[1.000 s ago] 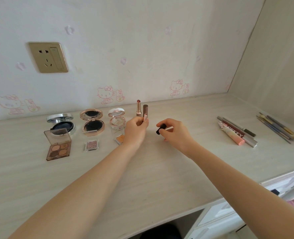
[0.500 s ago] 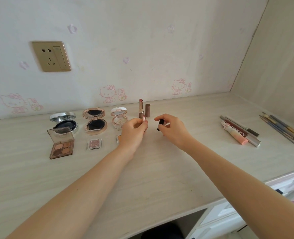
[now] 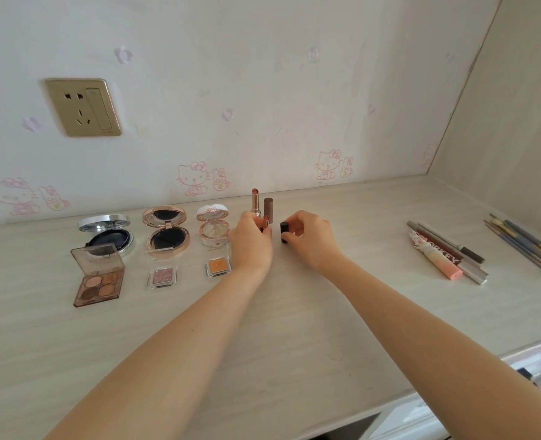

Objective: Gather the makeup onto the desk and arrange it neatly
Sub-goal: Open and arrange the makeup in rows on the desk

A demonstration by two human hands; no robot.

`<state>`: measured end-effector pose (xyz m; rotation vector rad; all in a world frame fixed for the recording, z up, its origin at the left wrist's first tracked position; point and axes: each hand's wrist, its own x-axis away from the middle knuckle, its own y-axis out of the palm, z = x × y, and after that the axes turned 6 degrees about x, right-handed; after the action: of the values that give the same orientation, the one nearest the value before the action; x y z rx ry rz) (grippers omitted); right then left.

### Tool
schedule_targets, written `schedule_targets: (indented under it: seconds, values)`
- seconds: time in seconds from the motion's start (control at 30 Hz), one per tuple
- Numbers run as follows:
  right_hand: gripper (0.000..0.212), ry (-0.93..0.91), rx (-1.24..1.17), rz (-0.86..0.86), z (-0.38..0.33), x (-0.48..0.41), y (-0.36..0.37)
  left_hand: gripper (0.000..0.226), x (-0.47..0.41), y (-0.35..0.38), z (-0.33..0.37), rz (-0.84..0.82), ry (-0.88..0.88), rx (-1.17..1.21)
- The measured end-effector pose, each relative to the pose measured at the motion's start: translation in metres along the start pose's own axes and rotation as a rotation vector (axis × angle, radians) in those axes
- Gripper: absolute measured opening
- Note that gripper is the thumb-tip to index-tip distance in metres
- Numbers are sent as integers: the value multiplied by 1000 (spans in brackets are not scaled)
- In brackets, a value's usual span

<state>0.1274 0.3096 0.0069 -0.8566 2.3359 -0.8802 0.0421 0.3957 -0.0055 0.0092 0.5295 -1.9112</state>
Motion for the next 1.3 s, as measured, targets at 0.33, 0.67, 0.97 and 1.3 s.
schedule_targets:
  seconds: [0.33, 0.67, 0.97, 1.3]
  values:
    - [17, 3, 4, -14, 1, -22, 11, 13, -9, 10, -4, 110, 6, -63]
    - [20, 12, 15, -12, -2, -29, 19, 10, -11, 12, -4, 114, 5, -65]
    - [36, -26, 25, -22, 7, -23, 14, 19, -5, 10, 2, 87, -4, -75]
    - [36, -99, 205, -8, 19, 15, -14, 39, 17, -3, 10, 50, -40, -54]
